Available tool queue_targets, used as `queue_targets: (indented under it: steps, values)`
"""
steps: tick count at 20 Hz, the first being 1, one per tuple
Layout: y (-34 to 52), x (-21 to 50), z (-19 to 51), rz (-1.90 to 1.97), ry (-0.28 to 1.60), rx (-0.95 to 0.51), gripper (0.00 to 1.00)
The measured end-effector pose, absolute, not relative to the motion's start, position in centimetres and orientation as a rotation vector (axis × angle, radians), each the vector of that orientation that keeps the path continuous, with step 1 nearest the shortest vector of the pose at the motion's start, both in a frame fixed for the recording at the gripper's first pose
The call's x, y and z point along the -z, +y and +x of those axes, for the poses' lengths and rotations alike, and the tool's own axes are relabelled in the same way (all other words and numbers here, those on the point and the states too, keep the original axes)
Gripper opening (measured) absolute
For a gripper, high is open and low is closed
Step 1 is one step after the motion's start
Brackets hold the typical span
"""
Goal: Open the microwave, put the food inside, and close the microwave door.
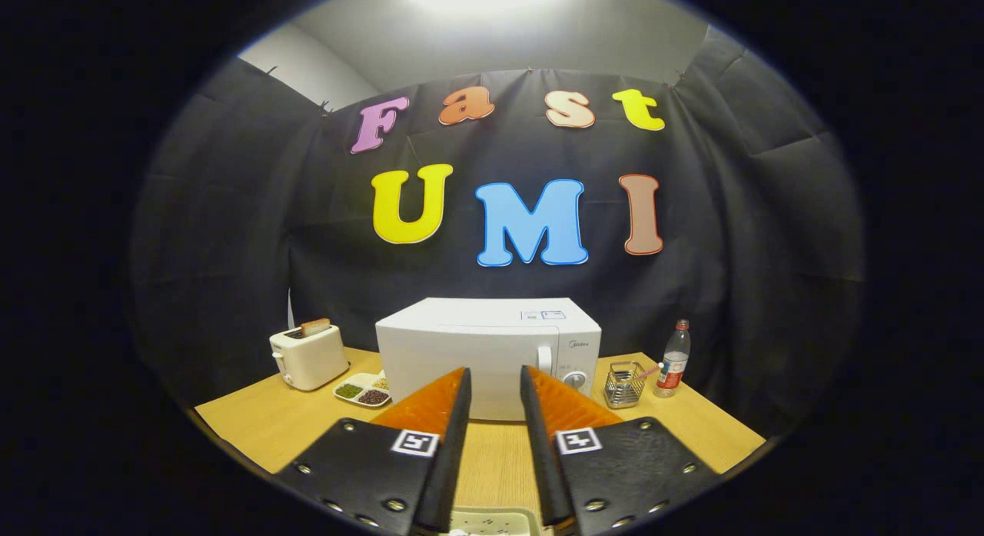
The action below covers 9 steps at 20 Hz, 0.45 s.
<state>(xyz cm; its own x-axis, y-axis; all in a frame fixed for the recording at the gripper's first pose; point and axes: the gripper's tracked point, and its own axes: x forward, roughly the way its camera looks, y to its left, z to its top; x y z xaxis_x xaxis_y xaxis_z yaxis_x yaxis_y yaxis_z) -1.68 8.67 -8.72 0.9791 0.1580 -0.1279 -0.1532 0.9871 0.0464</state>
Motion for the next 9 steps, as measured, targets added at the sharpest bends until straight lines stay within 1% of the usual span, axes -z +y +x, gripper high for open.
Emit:
queue_targets:
  steps: [1,3,4,9]
  values:
    - [8.8,8.9,-2.3,0.04,0.135,-0.155,0.54]
    - [8.5,9.0,-3.1,0.041,0.131,-0.139,0.88]
    - [8.5,8.8,-3.4,0.042,0.128,-0.134,0.98]
    - [9.0,8.1,-3.7,0.045,0.114,-0.148,0.98]
